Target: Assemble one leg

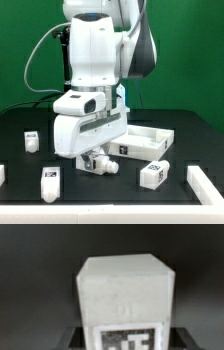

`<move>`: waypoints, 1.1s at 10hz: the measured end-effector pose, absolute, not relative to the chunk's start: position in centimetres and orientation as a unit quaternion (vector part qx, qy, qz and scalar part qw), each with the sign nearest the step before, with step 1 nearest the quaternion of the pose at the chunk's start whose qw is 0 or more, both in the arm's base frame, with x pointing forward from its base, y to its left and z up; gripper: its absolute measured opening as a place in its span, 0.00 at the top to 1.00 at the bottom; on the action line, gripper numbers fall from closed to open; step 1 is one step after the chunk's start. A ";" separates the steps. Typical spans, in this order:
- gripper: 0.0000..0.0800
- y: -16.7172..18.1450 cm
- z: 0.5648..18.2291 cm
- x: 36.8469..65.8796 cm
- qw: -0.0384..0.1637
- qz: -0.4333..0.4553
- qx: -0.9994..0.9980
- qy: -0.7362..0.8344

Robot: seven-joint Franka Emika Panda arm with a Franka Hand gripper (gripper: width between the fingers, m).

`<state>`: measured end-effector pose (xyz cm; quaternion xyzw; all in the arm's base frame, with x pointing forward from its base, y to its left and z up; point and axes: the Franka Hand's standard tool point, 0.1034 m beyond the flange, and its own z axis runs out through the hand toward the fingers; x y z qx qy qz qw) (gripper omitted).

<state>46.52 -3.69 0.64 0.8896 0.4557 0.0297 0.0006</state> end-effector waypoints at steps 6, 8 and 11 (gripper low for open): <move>0.65 -13.8 0.6 41.0 0.007 0.014 0.907 0.421; 0.65 -12.6 1.2 42.2 0.006 0.019 0.904 0.426; 0.65 -12.2 1.1 43.1 0.005 0.021 0.903 0.429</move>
Offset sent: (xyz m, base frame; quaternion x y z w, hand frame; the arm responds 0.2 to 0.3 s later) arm -0.0435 -0.0752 -0.0131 0.0022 0.0500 0.0055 0.9987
